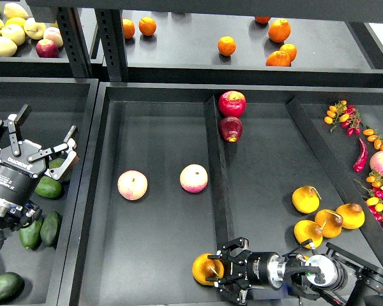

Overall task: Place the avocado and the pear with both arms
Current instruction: 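Close the right gripper around the yellow pear, then carry the pear into the pear compartment and open the right gripper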

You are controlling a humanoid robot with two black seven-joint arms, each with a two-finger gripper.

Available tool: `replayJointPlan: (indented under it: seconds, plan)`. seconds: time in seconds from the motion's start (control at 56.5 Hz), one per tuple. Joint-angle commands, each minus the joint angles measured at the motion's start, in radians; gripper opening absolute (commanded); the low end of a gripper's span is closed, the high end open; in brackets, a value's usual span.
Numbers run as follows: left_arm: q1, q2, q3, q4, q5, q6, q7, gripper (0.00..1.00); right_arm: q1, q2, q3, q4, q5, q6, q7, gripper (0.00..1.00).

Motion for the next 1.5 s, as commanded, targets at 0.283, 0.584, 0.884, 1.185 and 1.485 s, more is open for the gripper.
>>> replayJointPlan:
  seconds: [0.283,0.584,0.884,1.185,1.485]
  plan:
    - [0.002,0.000,0.003,0.000,0.000,0.000,0.000,0.99,0.011,-0.007,0.074,0.056,0.018,-0.002,0.001,0.28]
    - [0.009,0.000,0.014,0.000,0.000,0.000,0.000,0.99,0.011,-0.109,0.177,0.143,0.030,-0.003,0.001,0.28]
    - [0.009,0.000,0.024,0.000,0.000,0.000,0.000,0.99,-0.002,-0.285,0.189,0.226,0.092,0.012,0.001,0.28]
    - [0.009,0.000,0.029,0.000,0.002,0.000,0.000,0.99,-0.089,-0.399,0.188,0.249,0.090,0.028,0.001,0.29]
    - [0.009,0.000,0.031,0.000,0.002,0.000,0.000,0.99,-0.144,-0.391,0.177,0.219,0.050,0.044,0.001,0.30]
